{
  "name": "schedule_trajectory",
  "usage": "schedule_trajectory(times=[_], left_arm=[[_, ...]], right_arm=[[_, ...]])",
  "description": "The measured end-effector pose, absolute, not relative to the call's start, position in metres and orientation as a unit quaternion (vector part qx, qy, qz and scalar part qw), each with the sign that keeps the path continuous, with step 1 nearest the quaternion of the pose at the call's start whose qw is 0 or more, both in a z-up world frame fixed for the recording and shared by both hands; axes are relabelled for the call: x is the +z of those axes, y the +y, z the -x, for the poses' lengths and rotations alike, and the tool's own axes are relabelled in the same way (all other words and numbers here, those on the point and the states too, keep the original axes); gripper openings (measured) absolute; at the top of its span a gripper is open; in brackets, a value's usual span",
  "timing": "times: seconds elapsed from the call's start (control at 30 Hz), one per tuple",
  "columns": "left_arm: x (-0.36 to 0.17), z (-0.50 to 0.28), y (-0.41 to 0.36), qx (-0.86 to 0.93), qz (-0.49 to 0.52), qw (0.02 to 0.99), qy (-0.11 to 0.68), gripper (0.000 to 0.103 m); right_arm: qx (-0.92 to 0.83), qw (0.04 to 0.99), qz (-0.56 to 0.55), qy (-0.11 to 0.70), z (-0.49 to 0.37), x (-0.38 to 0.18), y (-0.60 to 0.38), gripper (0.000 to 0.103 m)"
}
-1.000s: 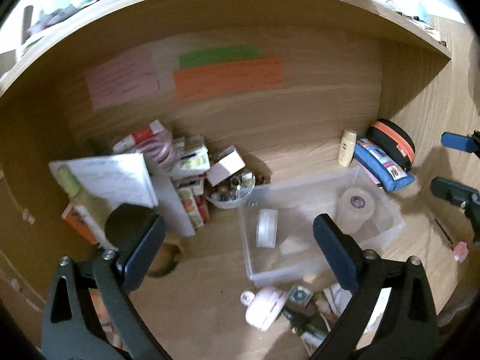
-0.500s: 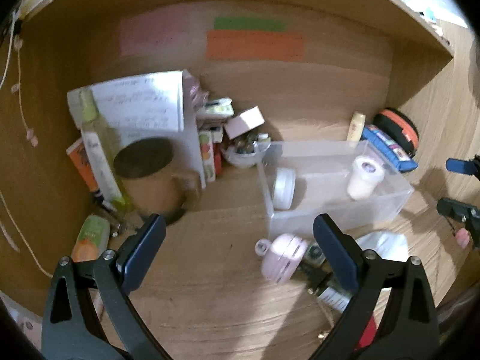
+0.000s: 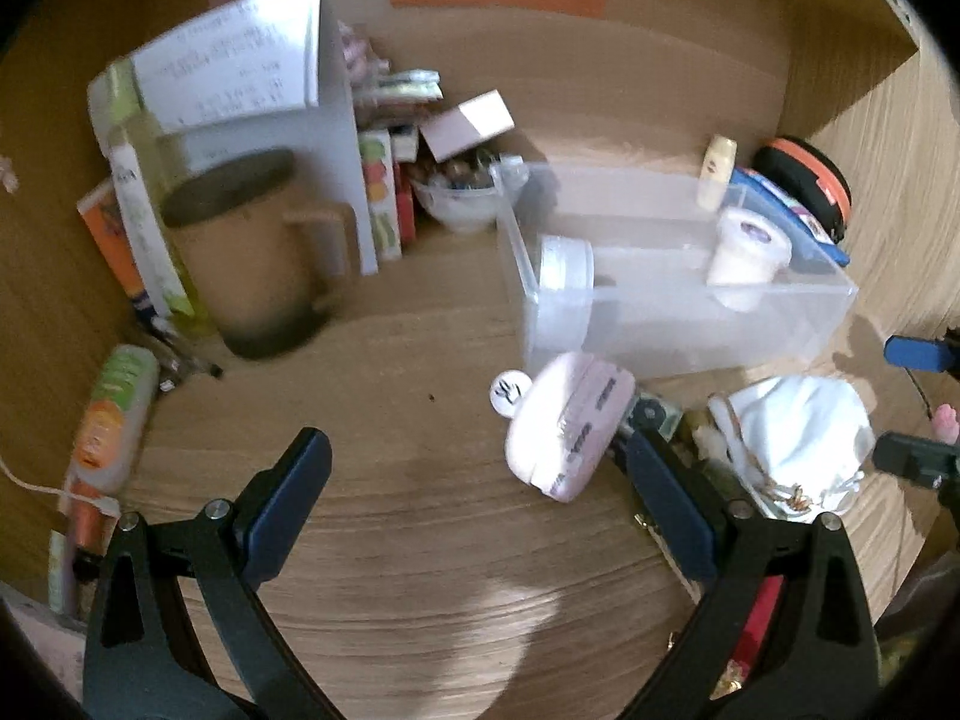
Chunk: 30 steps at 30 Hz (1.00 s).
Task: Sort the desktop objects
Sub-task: 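Grasp the pink-white round container with the left tool while the right tool grasps the white cloth bag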
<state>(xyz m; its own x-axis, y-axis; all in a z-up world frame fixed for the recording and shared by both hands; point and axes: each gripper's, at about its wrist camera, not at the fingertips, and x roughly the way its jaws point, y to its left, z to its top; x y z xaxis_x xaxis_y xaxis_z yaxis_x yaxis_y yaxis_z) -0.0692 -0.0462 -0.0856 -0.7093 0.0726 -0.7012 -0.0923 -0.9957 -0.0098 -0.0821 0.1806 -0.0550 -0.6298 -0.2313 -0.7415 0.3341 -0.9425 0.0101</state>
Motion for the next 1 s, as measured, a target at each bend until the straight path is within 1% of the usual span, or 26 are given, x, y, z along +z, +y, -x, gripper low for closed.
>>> schedule_trajectory(times=[0.37, 0.47, 0.6, 0.73, 0.77, 0.83, 0.9, 0.93, 1.0], left_arm=[[-0.102, 0.092, -0.033, 0.914, 0.399, 0.061, 0.031, 0.100], [-0.107, 0.097, -0.030, 0.911, 0.405, 0.065, 0.035, 0.100], [-0.111, 0.103, -0.028, 0.910, 0.408, 0.064, 0.042, 0.099], [-0.116, 0.108, -0.026, 0.904, 0.420, 0.073, 0.040, 0.084], [-0.117, 0.109, -0.026, 0.902, 0.423, 0.074, 0.039, 0.082], [-0.119, 0.110, -0.027, 0.901, 0.426, 0.077, 0.034, 0.081], [-0.120, 0.110, -0.029, 0.901, 0.427, 0.077, 0.027, 0.078], [-0.120, 0.110, -0.030, 0.901, 0.427, 0.077, 0.025, 0.075], [-0.120, 0.110, -0.030, 0.901, 0.426, 0.075, 0.020, 0.072]], right_arm=[[-0.863, 0.199, -0.465, 0.012, 0.110, -0.094, 0.181, 0.101], [-0.857, 0.200, -0.475, 0.015, 0.117, -0.100, 0.180, 0.101], [-0.854, 0.199, -0.478, 0.040, 0.120, -0.106, 0.173, 0.100], [-0.856, 0.196, -0.473, 0.069, 0.118, -0.109, 0.167, 0.100], [-0.856, 0.197, -0.472, 0.071, 0.117, -0.111, 0.166, 0.098], [-0.857, 0.195, -0.470, 0.076, 0.116, -0.114, 0.166, 0.094], [-0.862, 0.190, -0.461, 0.091, 0.112, -0.116, 0.164, 0.087], [-0.864, 0.190, -0.455, 0.097, 0.110, -0.115, 0.162, 0.086], [-0.866, 0.191, -0.451, 0.098, 0.108, -0.114, 0.162, 0.079]])
